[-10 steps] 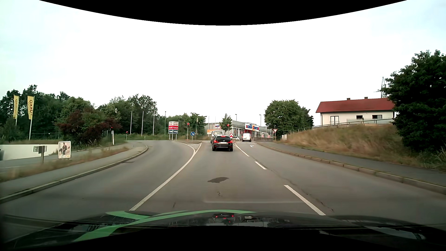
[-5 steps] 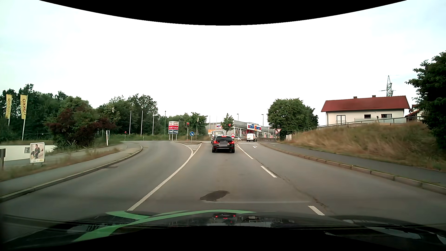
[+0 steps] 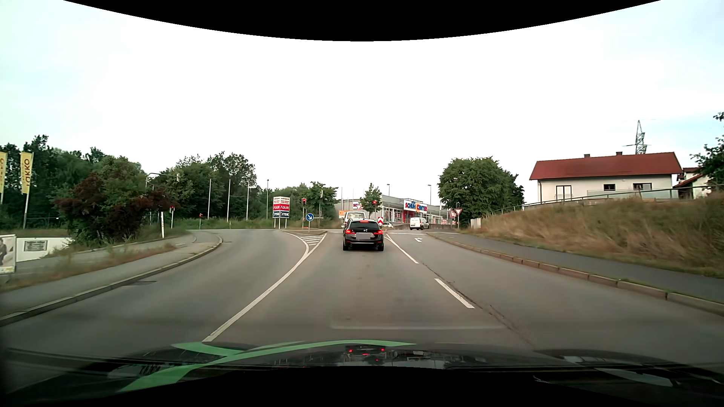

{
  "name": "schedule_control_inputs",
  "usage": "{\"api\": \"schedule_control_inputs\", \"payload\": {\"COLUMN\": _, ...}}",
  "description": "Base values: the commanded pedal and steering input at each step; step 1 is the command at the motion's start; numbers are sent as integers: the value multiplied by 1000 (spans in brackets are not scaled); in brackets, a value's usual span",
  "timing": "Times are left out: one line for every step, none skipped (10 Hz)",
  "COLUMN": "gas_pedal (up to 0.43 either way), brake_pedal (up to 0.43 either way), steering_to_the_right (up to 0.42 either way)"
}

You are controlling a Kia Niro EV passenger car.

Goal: Follow the waypoints while adhering to traffic rules and regulations

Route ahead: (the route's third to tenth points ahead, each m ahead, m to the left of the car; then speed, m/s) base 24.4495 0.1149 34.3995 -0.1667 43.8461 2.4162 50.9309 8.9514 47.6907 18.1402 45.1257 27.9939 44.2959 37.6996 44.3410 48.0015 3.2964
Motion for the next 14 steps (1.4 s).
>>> {"api": "schedule_control_inputs", "payload": {"gas_pedal": 28, "brake_pedal": 0, "steering_to_the_right": -16}}
{"api": "schedule_control_inputs", "payload": {"gas_pedal": 0, "brake_pedal": 0, "steering_to_the_right": -16}}
{"api": "schedule_control_inputs", "payload": {"gas_pedal": 0, "brake_pedal": 0, "steering_to_the_right": -16}}
{"api": "schedule_control_inputs", "payload": {"gas_pedal": 0, "brake_pedal": 0, "steering_to_the_right": -16}}
{"api": "schedule_control_inputs", "payload": {"gas_pedal": 0, "brake_pedal": 0, "steering_to_the_right": -16}}
{"api": "schedule_control_inputs", "payload": {"gas_pedal": 0, "brake_pedal": 0, "steering_to_the_right": -16}}
{"api": "schedule_control_inputs", "payload": {"gas_pedal": 0, "brake_pedal": 0, "steering_to_the_right": -16}}
{"api": "schedule_control_inputs", "payload": {"gas_pedal": 0, "brake_pedal": 0, "steering_to_the_right": -17}}
{"api": "schedule_control_inputs", "payload": {"gas_pedal": 0, "brake_pedal": 0, "steering_to_the_right": -19}}
{"api": "schedule_control_inputs", "payload": {"gas_pedal": 0, "brake_pedal": 0, "steering_to_the_right": -19}}
{"api": "schedule_control_inputs", "payload": {"gas_pedal": 0, "brake_pedal": 0, "steering_to_the_right": -19}}
{"api": "schedule_control_inputs", "payload": {"gas_pedal": 0, "brake_pedal": 0, "steering_to_the_right": -20}}
{"api": "schedule_control_inputs", "payload": {"gas_pedal": 0, "brake_pedal": 0, "steering_to_the_right": -20}}
{"api": "schedule_control_inputs", "payload": {"gas_pedal": 0, "brake_pedal": 0, "steering_to_the_right": -21}}
